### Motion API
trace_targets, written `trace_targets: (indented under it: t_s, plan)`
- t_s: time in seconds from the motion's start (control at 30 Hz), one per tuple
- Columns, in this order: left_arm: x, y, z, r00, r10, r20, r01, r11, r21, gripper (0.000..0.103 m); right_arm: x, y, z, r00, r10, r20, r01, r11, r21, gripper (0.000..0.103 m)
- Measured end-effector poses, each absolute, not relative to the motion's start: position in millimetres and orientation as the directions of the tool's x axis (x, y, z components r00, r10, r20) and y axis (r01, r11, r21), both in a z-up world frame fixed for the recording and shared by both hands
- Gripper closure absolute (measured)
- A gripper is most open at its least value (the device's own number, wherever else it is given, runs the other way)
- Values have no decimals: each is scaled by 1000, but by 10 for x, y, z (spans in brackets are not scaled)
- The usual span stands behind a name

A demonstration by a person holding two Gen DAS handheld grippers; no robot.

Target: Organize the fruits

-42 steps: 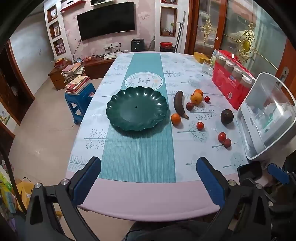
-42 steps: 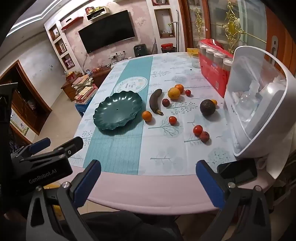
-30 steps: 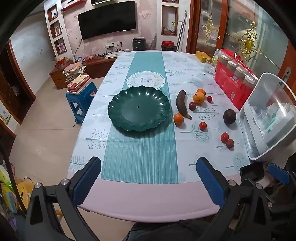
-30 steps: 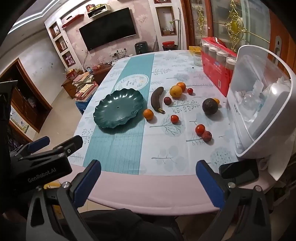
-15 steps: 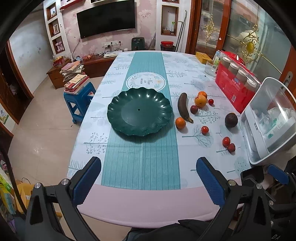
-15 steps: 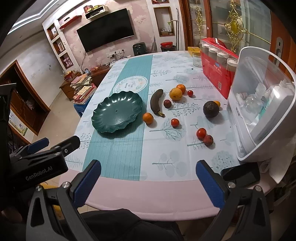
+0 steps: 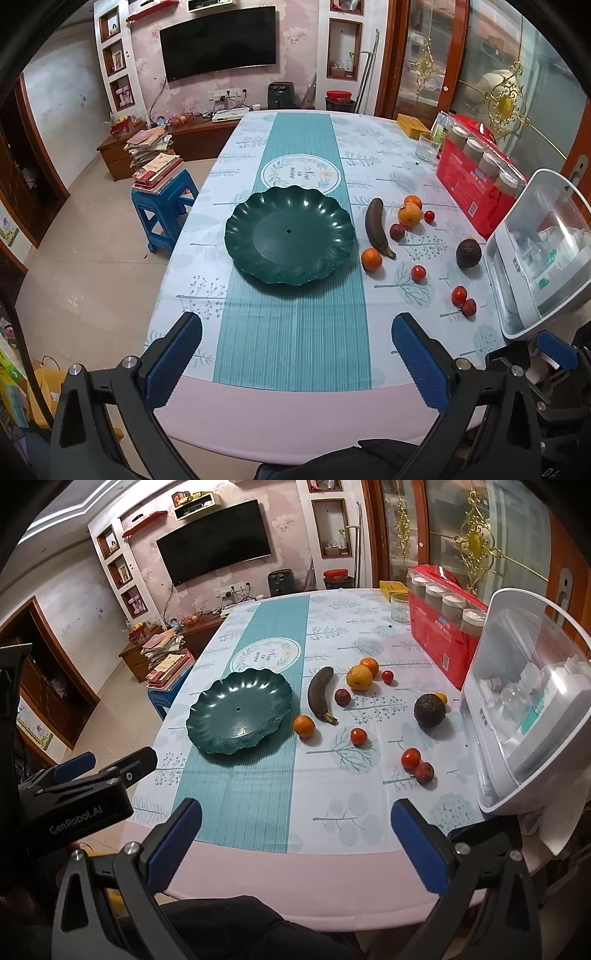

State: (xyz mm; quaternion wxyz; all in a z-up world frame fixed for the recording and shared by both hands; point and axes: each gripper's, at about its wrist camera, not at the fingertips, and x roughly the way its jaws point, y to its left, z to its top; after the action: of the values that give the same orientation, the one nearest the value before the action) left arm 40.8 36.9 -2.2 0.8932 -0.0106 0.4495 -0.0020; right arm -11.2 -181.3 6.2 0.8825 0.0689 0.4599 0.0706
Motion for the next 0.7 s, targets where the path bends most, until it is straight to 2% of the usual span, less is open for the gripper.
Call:
trace_targets:
  t_s: [0.7]
  plan:
    - [286, 477, 62, 625, -42, -780, 55, 998, -10, 1, -212, -1753, 73, 578, 181, -796, -37, 980, 196, 0]
